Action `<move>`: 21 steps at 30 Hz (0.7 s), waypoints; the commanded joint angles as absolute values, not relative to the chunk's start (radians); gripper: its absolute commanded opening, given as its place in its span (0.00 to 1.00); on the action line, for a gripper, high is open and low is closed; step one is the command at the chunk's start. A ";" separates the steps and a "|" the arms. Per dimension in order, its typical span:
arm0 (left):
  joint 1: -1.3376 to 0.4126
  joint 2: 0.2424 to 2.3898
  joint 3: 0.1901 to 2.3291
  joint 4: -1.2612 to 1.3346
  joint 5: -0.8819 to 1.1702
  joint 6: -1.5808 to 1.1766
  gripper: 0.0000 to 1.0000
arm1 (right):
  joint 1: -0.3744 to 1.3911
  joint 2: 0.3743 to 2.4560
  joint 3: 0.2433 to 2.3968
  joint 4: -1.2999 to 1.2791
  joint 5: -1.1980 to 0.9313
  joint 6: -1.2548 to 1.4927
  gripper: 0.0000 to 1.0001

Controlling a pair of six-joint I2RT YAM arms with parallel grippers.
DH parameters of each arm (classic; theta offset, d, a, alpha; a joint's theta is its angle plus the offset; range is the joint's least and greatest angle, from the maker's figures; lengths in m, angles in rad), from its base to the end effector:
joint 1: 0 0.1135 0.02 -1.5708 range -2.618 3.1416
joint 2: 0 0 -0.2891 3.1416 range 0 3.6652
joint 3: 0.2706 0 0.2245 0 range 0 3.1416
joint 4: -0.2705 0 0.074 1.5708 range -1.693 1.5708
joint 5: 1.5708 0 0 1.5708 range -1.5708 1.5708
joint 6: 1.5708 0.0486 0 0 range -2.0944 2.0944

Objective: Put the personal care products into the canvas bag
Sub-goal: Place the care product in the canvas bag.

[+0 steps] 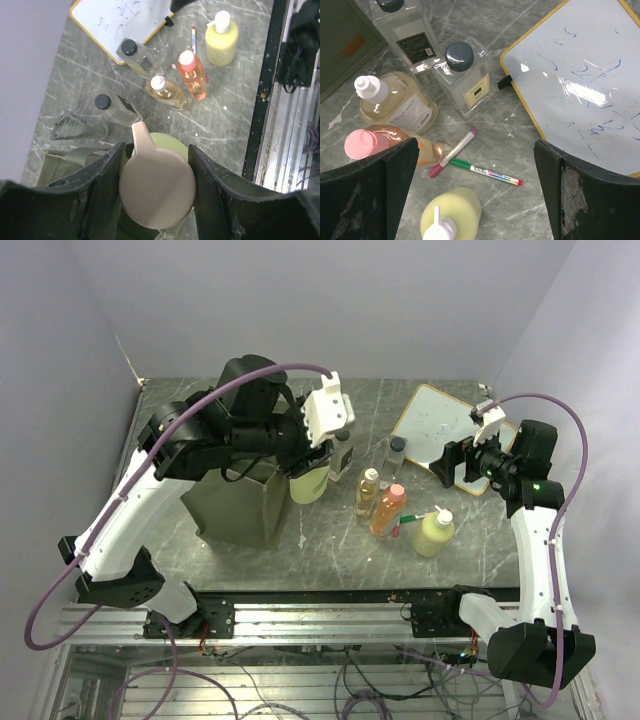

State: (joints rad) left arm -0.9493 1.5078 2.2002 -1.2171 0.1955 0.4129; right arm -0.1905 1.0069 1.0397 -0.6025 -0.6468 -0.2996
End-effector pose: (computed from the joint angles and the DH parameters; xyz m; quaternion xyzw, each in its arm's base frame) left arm 0.1293 -0.1968 0.5254 0.5807 0.6391 -0.2133 0.4570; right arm 0.1771 -0.0043 0.3641 -0.1976 0.8223 0.1601 0.5091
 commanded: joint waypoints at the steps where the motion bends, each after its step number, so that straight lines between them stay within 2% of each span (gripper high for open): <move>1: -0.895 1.485 2.275 -1.061 0.116 0.322 0.07 | -0.198 0.998 1.046 -0.579 -0.658 -0.309 1.00; 16: -0.704 1.520 2.442 -1.009 0.184 0.181 0.07 | -0.198 0.995 1.032 -0.569 -0.668 -0.308 1.00; 21: -0.692 1.527 2.480 -0.996 0.126 0.181 0.07 | -0.198 0.995 1.030 -0.566 -0.667 -0.308 1.00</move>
State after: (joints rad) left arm -0.7040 1.5394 2.4046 -1.1610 0.1577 0.2008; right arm -0.1905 1.0050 1.0393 -0.5888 -0.6502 -0.3000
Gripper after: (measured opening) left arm 0.587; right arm 0.996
